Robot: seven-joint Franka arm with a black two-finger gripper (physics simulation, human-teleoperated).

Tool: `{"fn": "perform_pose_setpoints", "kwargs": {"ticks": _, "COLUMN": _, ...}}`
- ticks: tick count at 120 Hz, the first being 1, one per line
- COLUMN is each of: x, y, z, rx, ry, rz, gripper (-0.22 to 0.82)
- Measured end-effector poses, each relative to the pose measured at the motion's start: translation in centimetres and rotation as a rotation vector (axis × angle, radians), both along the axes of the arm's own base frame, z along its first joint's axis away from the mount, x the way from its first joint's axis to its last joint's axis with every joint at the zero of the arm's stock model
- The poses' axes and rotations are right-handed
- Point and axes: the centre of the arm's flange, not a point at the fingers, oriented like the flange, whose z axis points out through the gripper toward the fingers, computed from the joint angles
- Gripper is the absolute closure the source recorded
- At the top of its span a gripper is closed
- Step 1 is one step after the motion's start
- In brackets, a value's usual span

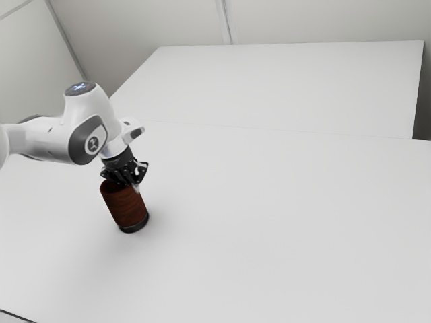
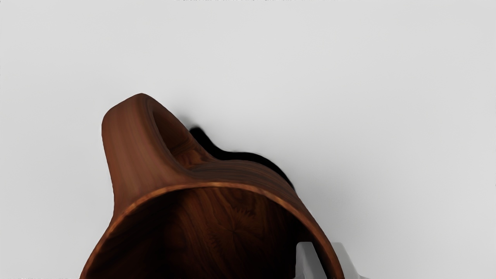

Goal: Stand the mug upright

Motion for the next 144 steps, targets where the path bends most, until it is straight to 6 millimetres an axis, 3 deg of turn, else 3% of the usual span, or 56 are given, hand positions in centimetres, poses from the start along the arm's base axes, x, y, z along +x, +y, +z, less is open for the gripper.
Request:
{"fn": "perform_pose_setpoints", "kwargs": {"ticks": 61, "x": 0.4, "y": -1.7, "z": -2.8, "rx": 0.035, "ry": 0.037, "rz": 0.164, "gripper": 0.78}}
{"fn": "perform_pose_setpoints", "kwargs": {"ticks": 83, "x": 0.5, "y": -1.7, "z": -3.1, "rx": 0.029, "ry": 0.042, "rz": 0.198, "gripper": 0.39}}
{"fn": "perform_pose_setpoints", "kwargs": {"ticks": 97, "x": 0.6, "y": -1.6, "z": -3.0, "rx": 0.027, "ry": 0.040, "rz": 0.217, "gripper": 0.23}}
{"fn": "perform_pose_setpoints", "kwargs": {"ticks": 117, "x": 0.8, "y": -1.3, "z": -2.7, "rx": 0.026, "ry": 0.033, "rz": 0.238, "gripper": 0.10}}
{"fn": "perform_pose_setpoints", "kwargs": {"ticks": 144, "x": 1.4, "y": -0.9, "z": -1.3, "rx": 0.016, "ry": 0.014, "rz": 0.262, "gripper": 0.04}}
